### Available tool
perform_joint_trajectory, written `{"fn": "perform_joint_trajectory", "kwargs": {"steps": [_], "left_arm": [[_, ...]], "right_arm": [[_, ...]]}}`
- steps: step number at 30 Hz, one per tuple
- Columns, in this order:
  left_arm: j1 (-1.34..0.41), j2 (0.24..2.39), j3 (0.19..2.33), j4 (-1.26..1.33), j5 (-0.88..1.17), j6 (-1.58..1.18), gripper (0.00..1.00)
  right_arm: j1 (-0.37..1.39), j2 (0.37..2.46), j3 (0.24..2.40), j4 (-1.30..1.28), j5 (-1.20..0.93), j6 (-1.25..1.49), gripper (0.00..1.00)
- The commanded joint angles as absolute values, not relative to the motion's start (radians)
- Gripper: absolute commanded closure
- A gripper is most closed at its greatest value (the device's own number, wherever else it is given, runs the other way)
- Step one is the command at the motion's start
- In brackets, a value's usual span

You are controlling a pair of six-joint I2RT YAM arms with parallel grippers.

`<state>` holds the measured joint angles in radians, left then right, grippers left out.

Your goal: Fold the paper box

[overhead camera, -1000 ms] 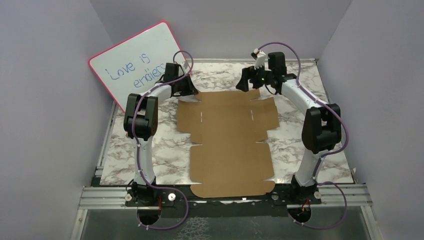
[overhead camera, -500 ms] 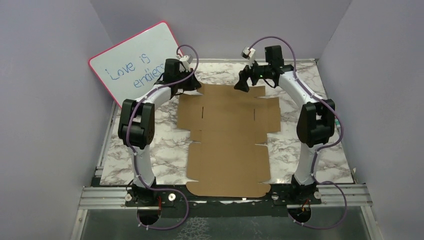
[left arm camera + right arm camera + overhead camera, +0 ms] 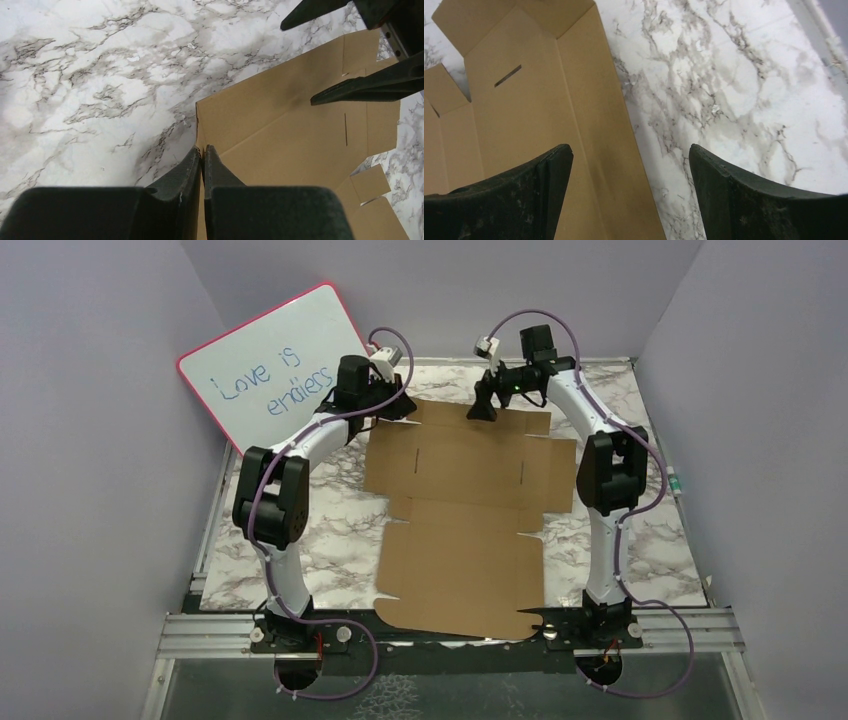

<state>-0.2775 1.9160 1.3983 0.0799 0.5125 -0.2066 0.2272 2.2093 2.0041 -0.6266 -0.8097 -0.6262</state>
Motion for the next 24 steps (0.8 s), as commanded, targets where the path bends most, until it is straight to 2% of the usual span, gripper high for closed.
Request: {"fn": "perform_joint_trajectory", "kwargs": {"steps": [1,4,7,10,19,24], "left_arm": [[-0.291,1.859,1.390,0.124,0.558,-0.170,0.93],[-0.292,1.852,1.386,0.126,0.578,-0.161,0.93],[-0.295,1.839,1.374,0.134,0.584,-0.156,0.93],[-0.296,1.828,1.367,0.135,0.584,-0.147,0.93],[-0.297,1.821,1.370,0.114,0.565,-0.132,0.88],[-0.296,1.786,1.373,0.095,0.545,-0.129,0.80]], "right_arm": [[0.228,2.237,2.034,-0.728,-0.909,-0.703,0.12],[0.227,2.249,2.031,-0.709,-0.937,-0.690,0.16],[0.228,2.267,2.043,-0.712,-0.943,-0.684,0.24],[0.227,2.282,2.062,-0.736,-0.951,-0.694,0.35],[0.227,2.258,2.099,-0.836,-0.989,-0.794,0.80],[0.227,2.206,2.093,-0.834,-0.953,-0.827,0.95]]}}
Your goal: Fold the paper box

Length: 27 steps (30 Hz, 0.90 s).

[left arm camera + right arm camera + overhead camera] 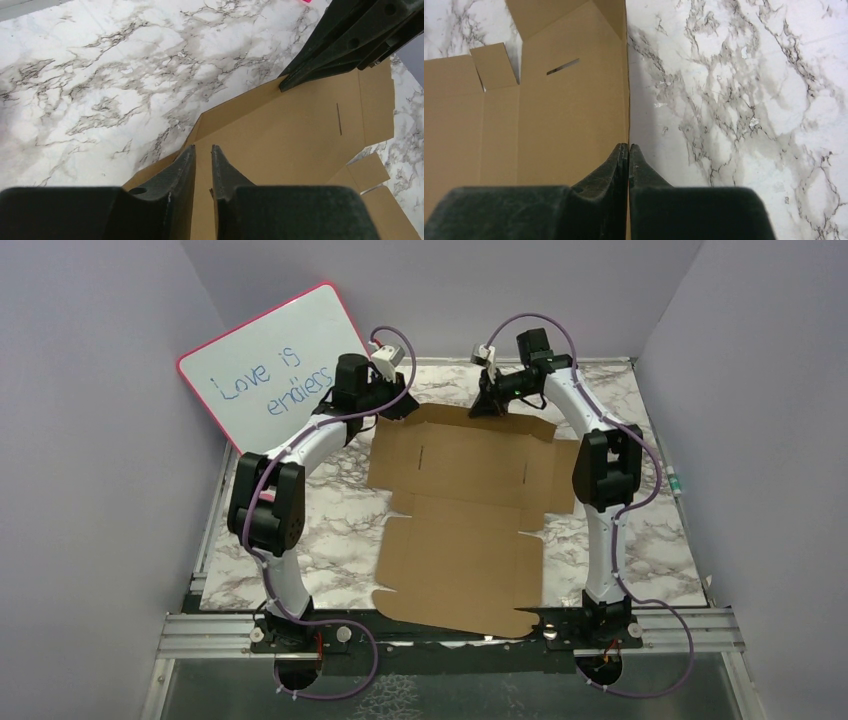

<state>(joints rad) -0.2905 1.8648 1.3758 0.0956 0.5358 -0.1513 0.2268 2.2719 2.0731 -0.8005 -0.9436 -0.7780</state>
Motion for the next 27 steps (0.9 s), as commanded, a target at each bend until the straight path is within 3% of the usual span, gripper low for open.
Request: {"fn": "perform_joint_trajectory", "kwargs": {"steps": [1,8,15,21,27], "left_arm": [[-0.296,1.777,1.372,0.091,0.545,-0.128,0.78],[-0.295,1.682,1.358,0.045,0.503,-0.145,0.59],[-0.290,1.529,1.346,-0.095,0.368,-0.138,0.46],[-0.261,1.428,1.363,-0.266,0.255,-0.164,0.39],[-0.246,1.325,1.333,-0.400,0.215,-0.139,0.35]], "right_arm": [[0.228,2.195,2.090,-0.832,-0.948,-0.832,0.97],[0.259,2.062,1.973,-0.767,-0.867,-0.896,0.99],[0.312,1.927,1.858,-0.692,-0.738,-0.920,0.99],[0.366,1.811,1.769,-0.603,-0.621,-0.939,0.99],[0.422,1.675,1.555,-0.344,-0.543,-0.960,0.99]]}}
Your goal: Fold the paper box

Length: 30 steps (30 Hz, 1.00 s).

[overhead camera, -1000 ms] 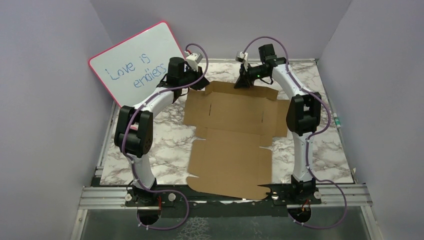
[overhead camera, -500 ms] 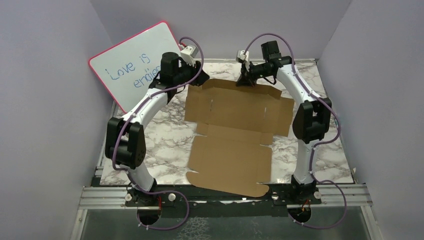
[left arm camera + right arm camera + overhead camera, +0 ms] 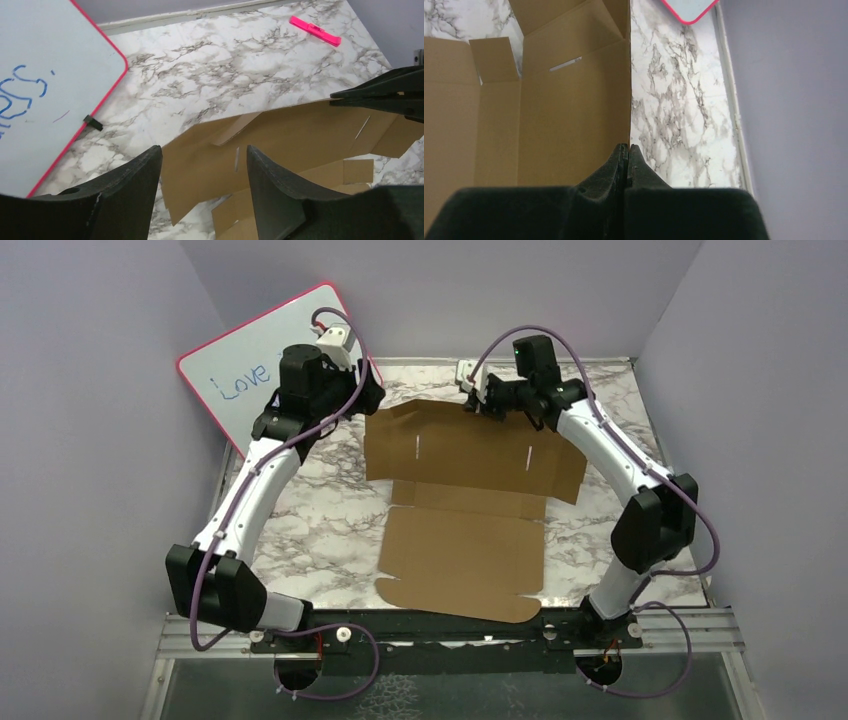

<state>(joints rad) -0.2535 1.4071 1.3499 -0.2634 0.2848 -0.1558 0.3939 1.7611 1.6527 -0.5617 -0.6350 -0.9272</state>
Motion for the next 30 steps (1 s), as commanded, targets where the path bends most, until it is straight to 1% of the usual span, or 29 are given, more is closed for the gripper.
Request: {"fn": "perform_joint_trajectory", "kwargs": {"steps": [1,6,14,22,30], "left_arm": [[-0.246,1.302,1.313,-0.412,0.206,-0.139,0.35],[-0.245,1.200,1.177,-0.414,0.175,-0.125,0.35],[-0.244,1.148,1.050,-0.394,0.119,-0.118,0.34],[-0.229,1.154,1.031,-0.386,0.114,-0.133,0.34],[-0.197,1.138,1.030,-0.359,0.137,-0.167,0.33]], "right_arm": [[0.431,1.660,1.516,-0.310,-0.534,-0.964,0.99],[0.468,1.624,1.367,-0.172,-0.513,-0.998,0.99],[0.517,1.659,1.293,-0.117,-0.433,-1.028,0.99],[0.531,1.695,1.296,-0.095,-0.364,-1.078,0.99],[0.544,1.646,1.357,-0.061,-0.329,-1.144,0.99]]}}
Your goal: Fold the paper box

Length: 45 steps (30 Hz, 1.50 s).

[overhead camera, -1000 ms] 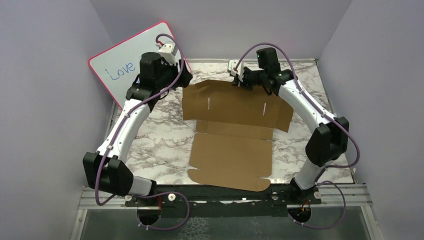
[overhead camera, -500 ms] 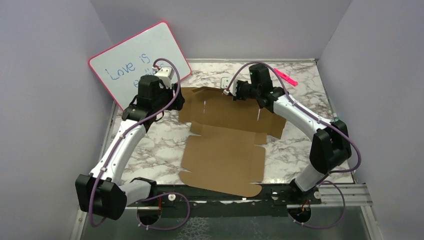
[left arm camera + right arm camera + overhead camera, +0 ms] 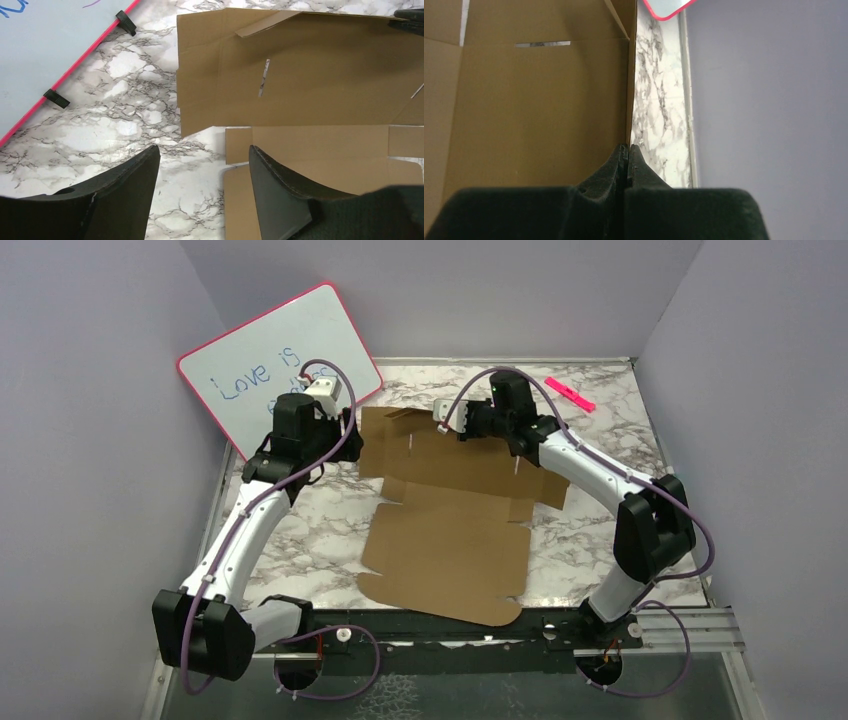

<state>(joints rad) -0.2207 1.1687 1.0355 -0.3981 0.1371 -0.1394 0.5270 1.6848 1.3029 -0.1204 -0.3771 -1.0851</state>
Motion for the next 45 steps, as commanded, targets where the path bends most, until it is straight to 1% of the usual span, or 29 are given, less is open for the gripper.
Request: {"fn": "perform_joint_trajectory", "kwargs": {"steps": [1,9,16,24,29,35,40,45], "left_arm": [[-0.191,1.138,1.029,-0.354,0.145,-0.174,0.33],[-0.166,1.133,1.028,-0.342,0.158,-0.187,0.32],[-0.149,1.140,1.010,-0.327,0.168,-0.199,0.32],[-0.122,1.168,1.007,-0.319,0.199,-0.213,0.32],[-0.112,1.206,1.038,-0.319,0.213,-0.224,0.32],[-0.102,1.281,1.102,-0.318,0.205,-0.217,0.31],[-0.069,1.404,1.193,-0.313,0.211,-0.239,0.30],[-0.038,1.530,1.285,-0.257,0.297,-0.258,0.29]], "right_arm": [[0.548,1.640,1.361,-0.058,-0.321,-1.155,0.99],[0.598,1.568,1.304,0.048,-0.236,-1.275,0.99],[0.669,1.501,1.161,0.124,-0.177,-1.322,0.99],[0.685,1.519,1.006,0.214,-0.138,-1.262,0.99],[0.684,1.577,0.968,0.296,-0.087,-1.264,0.99],[0.684,1.613,0.951,0.354,-0.054,-1.272,0.99],[0.685,1.620,0.947,0.373,-0.057,-1.273,0.99],[0.684,1.621,0.954,0.366,-0.068,-1.278,0.99]]}}
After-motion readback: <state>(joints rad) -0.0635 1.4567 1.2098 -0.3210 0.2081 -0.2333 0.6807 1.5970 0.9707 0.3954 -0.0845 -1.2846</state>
